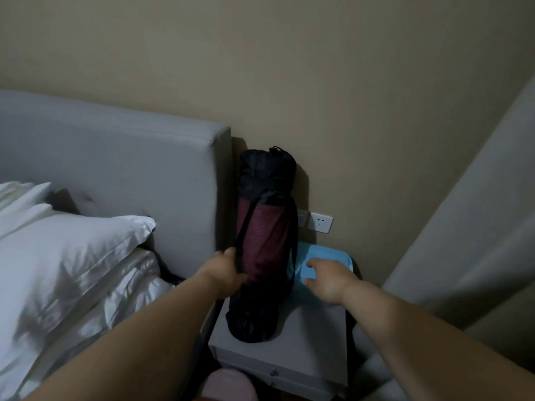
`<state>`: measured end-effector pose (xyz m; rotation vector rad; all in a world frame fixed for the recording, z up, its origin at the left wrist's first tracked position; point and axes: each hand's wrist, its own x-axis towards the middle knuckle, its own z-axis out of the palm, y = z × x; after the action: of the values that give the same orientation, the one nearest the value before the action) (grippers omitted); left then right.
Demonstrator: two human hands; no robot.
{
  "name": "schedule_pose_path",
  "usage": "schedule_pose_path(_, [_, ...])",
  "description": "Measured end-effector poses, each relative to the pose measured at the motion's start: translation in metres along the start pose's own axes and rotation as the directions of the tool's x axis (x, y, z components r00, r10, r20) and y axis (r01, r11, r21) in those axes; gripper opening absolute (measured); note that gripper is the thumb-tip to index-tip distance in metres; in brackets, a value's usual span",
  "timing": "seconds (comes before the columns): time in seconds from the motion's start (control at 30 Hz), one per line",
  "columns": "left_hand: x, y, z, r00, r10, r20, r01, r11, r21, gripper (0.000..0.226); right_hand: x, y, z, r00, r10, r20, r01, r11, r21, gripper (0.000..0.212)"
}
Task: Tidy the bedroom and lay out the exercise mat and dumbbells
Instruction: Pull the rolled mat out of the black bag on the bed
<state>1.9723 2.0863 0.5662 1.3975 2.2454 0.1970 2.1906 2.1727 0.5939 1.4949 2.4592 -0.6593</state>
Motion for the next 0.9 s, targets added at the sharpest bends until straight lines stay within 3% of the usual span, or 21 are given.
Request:
schedule_pose_path(0.23, [0.074,0.012,-0.007,0.995,-0.096,-0.036,0.09,0.985,-0.147,0.091,0.089,-0.012,-0.018,0.992,-0.115,-0.044,0.118,0.991,0.07,0.052])
schedule_pose_path(0.43, [0.128,0.026,-0.005,0.983,-0.179,-0.045,0.16,0.949,-0.273,0.1,0.15,-0.027,-0.033,0.936,-0.338,-0.093,0.349,0.925,0.152,0.046])
schedule_pose_path(0.6, [0.152,0.032,-0.003,0.953,-0.26,-0.157,0.208,0.936,-0.285,0.04,0.176,-0.045,-0.035,0.798,-0.584,-0.146,0.599,0.796,0.088,0.042])
schedule_pose_path(0.77, [0.142,0.023,-0.004,0.948,-0.28,-0.152,0.195,0.887,-0.419,0.04,0.188,-0.071,-0.041,0.621,-0.774,-0.12,0.777,0.629,-0.035,0.053])
schedule_pose_path(0.9, [0.114,0.006,-0.015,0.938,-0.327,-0.116,0.239,0.85,-0.469,0.025,0.197,-0.086,-0.039,0.588,-0.808,0.021,0.77,0.552,-0.322,0.059])
